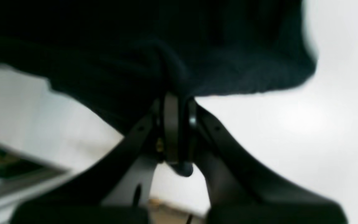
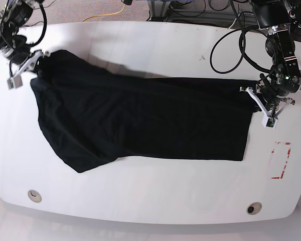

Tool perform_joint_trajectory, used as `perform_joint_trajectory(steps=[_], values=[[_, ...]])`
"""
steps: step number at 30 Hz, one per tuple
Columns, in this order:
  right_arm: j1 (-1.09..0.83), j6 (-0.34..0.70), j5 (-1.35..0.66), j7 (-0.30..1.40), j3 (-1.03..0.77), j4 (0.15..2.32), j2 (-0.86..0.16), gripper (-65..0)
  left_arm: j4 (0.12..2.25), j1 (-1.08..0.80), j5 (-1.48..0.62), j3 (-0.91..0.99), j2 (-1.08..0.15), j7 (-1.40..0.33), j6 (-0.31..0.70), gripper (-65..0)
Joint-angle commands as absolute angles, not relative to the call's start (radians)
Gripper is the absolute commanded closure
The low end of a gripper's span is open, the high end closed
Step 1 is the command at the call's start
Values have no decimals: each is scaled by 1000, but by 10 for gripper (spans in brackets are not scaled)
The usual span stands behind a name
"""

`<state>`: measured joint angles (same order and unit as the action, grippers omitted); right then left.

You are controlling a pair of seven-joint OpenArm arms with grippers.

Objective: Layout the t-shirt on the table in an organized manner, then fold the t-shirt properly
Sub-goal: 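Pull the shirt edge outward with the right gripper to smooth it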

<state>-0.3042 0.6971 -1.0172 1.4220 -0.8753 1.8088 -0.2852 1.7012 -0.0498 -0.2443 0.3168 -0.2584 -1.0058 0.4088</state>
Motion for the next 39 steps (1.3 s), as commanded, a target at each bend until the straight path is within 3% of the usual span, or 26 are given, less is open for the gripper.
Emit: perform_joint_trajectory(steps=[1, 19, 39], values=[[-348, 698, -1096, 1396, -883, 1825, -308, 0, 1721, -36, -243, 323, -275, -990, 404, 0], [-578, 698, -1201, 1396, -1023, 1956, -308, 0, 1721, -76, -243, 321, -275, -990, 404, 0], [-395, 694, -1190, 1396, -908, 1793, -314, 0, 1813, -87, -245, 325, -298, -989, 406, 0]])
